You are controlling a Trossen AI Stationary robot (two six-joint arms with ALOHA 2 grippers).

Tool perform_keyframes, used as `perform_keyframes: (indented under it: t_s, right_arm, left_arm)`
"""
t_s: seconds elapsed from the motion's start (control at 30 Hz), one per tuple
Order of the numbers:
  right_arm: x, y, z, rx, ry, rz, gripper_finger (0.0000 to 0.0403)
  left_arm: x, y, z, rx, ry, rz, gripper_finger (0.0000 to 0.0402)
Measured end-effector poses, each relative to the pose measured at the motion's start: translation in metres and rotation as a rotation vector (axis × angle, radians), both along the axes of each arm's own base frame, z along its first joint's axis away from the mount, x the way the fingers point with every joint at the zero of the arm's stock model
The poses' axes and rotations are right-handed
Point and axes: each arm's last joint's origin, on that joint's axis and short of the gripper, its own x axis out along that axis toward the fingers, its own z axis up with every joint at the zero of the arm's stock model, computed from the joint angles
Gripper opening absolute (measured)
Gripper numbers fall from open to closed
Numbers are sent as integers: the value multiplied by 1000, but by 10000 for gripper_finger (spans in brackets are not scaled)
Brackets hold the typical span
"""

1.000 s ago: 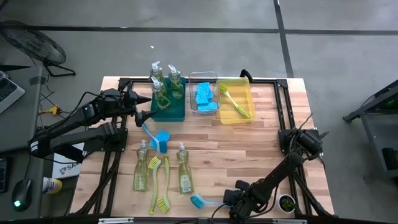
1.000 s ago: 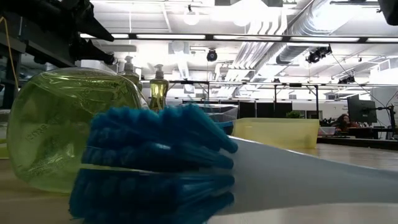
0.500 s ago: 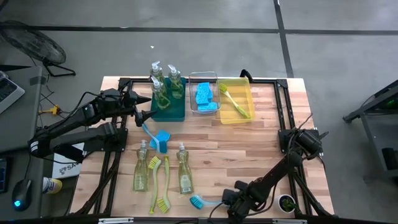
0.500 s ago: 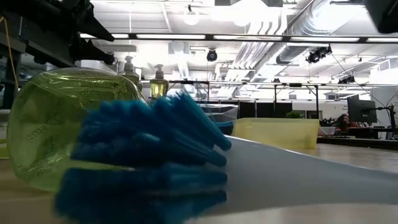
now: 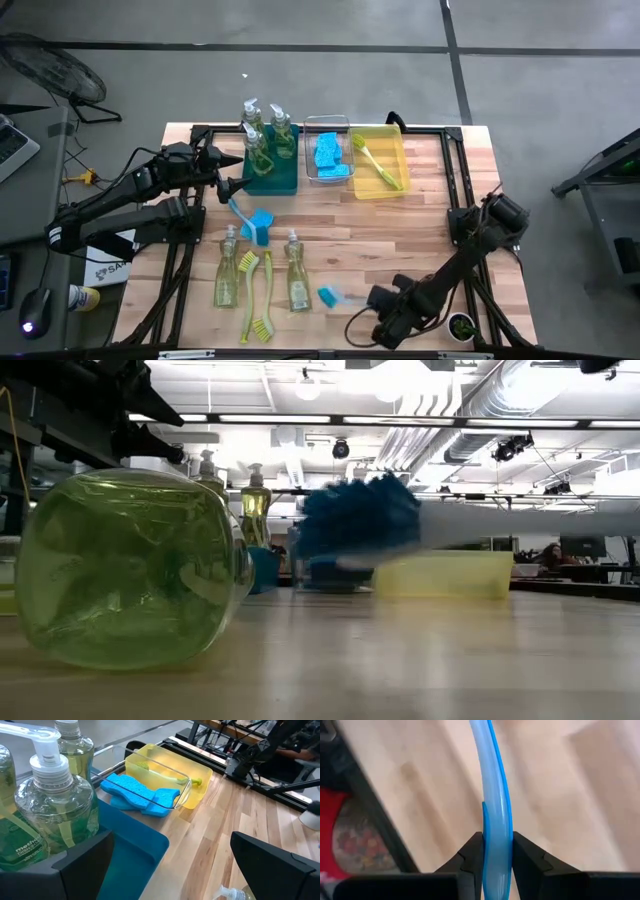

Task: Pick & Place Kitchen Sink Supplies
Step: Put the blue dish brush into the yellow bin

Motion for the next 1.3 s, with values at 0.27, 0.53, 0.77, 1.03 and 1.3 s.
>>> perform_keyframes:
  t_s: [0.27, 0.53, 0.77, 1.03, 1.3]
  right_arm:
    - [-11, -39, 32, -191, -9, -184, 67]
    - [-9, -91, 56, -369, -5, -344, 67]
    - [-6, -150, 72, -466, 101, -519, 67]
    - [-4, -215, 86, -537, 197, -594, 67]
    - [1, -263, 86, -553, 266, -579, 67]
  left_arm:
    - [0, 0, 0, -7, -3, 2, 395]
    - [0, 0, 0, -7, -3, 3, 395]
    - [0, 0, 0, -7, -3, 2, 395]
    - [0, 0, 0, 0, 0, 0, 395]
    - [0, 0, 0, 1, 0, 0, 395]
